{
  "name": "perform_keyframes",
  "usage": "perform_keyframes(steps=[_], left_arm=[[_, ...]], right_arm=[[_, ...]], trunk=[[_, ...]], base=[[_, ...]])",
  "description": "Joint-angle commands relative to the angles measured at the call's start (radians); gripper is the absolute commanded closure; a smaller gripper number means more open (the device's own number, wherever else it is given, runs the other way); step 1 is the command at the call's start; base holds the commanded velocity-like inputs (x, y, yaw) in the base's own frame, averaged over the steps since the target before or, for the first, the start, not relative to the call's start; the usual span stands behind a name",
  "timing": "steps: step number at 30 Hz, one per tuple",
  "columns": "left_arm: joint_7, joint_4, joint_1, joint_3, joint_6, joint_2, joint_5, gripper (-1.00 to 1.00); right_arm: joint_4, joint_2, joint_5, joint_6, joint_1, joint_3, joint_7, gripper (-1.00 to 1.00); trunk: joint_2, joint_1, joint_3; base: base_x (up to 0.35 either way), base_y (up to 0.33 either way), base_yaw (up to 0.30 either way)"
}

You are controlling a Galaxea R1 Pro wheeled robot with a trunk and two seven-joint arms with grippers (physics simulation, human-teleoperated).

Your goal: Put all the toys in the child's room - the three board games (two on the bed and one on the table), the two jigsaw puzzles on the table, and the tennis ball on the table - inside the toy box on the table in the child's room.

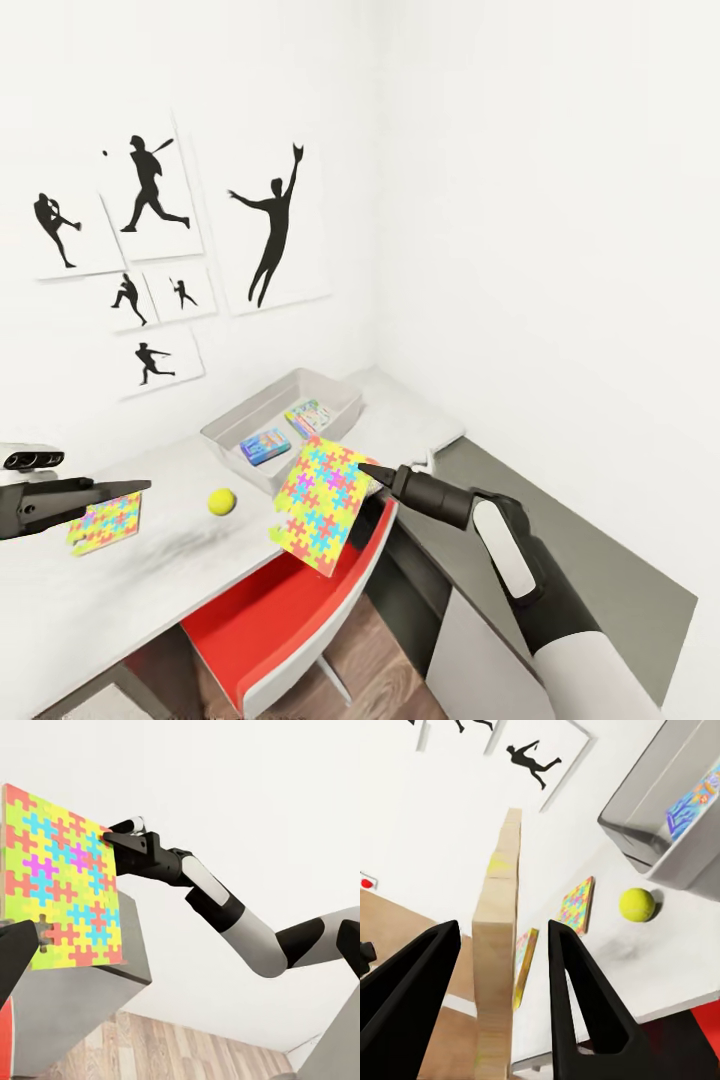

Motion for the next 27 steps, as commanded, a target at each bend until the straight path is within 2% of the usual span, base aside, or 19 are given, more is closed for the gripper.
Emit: perform_keyframes(steps=[1, 17, 27], left_arm=[[-0.004, 0.000, -0.001, 0.000, 0.011, 0.000, 0.000, -1.00], [-0.004, 0.000, 0.000, 0.000, 0.007, 0.000, 0.000, -1.00], [-0.004, 0.002, -0.001, 0.001, 0.006, 0.000, 0.000, -1.00]], right_arm=[[0.000, 0.000, -0.004, 0.007, -0.001, -0.001, 0.000, 1.00], [0.000, 0.000, -0.004, 0.008, -0.001, -0.001, 0.001, 1.00], [0.000, 0.000, -0.004, 0.008, -0.001, -0.002, 0.002, 1.00]], trunk=[[-0.002, 0.001, -0.002], [-0.002, 0.001, 0.006], [-0.002, 0.001, 0.006]], base=[[0.000, 0.000, 0.289], [0.133, 0.080, 0.288], [0.193, 0.063, 0.053]])
